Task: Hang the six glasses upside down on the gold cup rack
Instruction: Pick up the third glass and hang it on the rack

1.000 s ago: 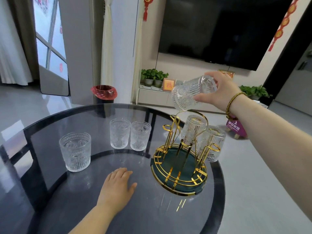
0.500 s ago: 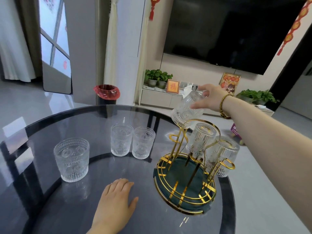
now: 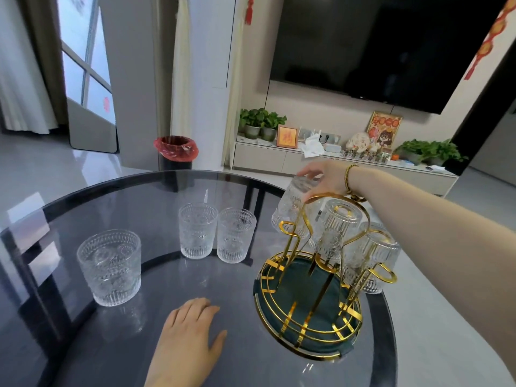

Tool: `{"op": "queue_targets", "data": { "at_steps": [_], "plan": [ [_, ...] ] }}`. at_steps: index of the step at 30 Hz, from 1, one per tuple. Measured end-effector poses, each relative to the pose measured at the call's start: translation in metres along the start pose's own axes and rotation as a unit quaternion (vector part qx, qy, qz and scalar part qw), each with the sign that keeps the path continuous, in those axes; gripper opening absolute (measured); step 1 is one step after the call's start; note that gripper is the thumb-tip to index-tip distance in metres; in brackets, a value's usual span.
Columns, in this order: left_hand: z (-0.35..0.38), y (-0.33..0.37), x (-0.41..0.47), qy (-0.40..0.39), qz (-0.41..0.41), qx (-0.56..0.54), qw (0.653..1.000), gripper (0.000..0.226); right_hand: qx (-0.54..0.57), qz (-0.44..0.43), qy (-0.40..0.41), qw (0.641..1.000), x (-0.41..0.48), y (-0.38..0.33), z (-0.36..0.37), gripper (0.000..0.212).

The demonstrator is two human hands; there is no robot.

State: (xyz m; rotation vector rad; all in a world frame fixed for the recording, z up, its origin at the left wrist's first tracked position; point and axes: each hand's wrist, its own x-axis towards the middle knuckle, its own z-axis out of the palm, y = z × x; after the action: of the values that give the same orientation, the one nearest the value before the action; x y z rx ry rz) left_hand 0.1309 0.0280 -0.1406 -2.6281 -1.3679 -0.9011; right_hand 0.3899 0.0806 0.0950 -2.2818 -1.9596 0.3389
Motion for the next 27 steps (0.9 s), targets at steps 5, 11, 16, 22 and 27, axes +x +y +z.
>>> {"op": "queue_targets", "data": {
  "at_steps": [5,11,16,22,27],
  "plan": [
    [0.005,-0.002,-0.001,0.025,0.001,-0.001,1.0,0.033,0.021,-0.01,-0.05,0.999,0.002,0.004,0.005,0.071],
    [0.005,-0.001,0.001,0.028,-0.014,-0.024,0.999,0.045,0.029,-0.019,-0.092,0.995,0.004,0.008,0.009,0.068],
    [0.006,-0.001,0.002,0.029,-0.015,-0.036,0.999,0.044,0.019,-0.036,-0.121,0.992,0.004,0.007,0.013,0.067],
    [0.007,-0.001,0.002,0.036,-0.015,-0.027,0.999,0.044,0.011,-0.042,-0.122,0.992,0.006,0.006,0.013,0.067],
    [0.006,-0.001,0.002,0.035,-0.014,-0.018,0.999,0.043,0.014,-0.04,-0.135,0.99,0.007,0.009,0.012,0.071]
  ]
}}
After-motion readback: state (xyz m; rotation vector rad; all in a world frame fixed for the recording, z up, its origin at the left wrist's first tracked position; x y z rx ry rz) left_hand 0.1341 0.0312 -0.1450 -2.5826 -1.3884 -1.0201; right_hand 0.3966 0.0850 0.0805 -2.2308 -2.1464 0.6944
